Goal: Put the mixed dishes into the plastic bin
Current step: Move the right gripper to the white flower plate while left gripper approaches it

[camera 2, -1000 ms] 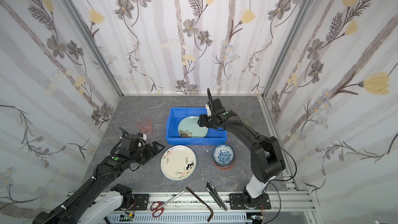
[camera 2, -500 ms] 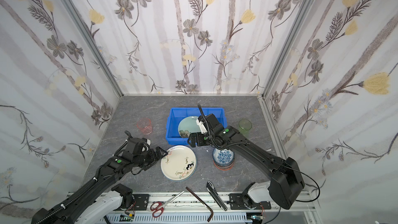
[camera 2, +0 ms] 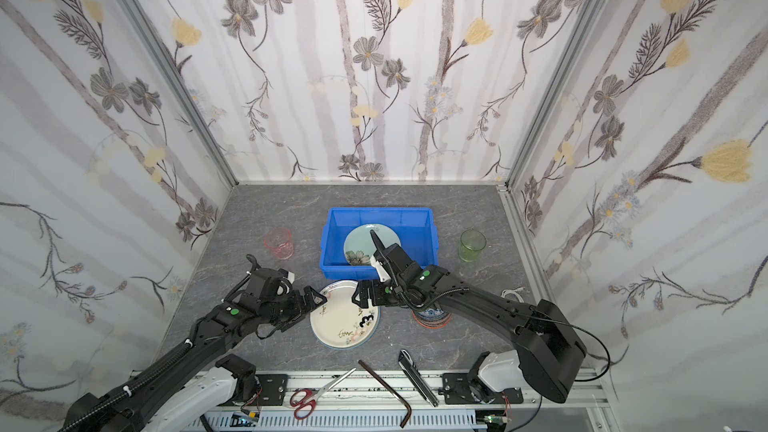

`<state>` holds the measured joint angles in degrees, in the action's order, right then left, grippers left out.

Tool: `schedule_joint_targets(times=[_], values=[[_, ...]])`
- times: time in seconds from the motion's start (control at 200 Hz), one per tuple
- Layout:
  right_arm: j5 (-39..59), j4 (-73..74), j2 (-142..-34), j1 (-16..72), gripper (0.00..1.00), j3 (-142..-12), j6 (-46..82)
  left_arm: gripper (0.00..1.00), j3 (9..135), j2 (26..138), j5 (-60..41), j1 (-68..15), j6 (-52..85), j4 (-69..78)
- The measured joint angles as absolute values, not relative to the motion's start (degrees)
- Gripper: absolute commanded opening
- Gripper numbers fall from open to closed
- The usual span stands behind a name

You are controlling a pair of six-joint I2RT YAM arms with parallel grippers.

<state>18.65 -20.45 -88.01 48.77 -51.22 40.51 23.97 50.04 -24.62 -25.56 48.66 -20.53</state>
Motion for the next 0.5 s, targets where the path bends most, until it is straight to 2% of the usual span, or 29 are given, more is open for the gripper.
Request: schedule_joint_targets(times=[0.505], values=[[19.6, -16.7, -90.8, 49.0, 0.99, -46.6, 43.0, 0.99, 21.7, 50.8, -25.3, -28.2, 51.2, -16.3]])
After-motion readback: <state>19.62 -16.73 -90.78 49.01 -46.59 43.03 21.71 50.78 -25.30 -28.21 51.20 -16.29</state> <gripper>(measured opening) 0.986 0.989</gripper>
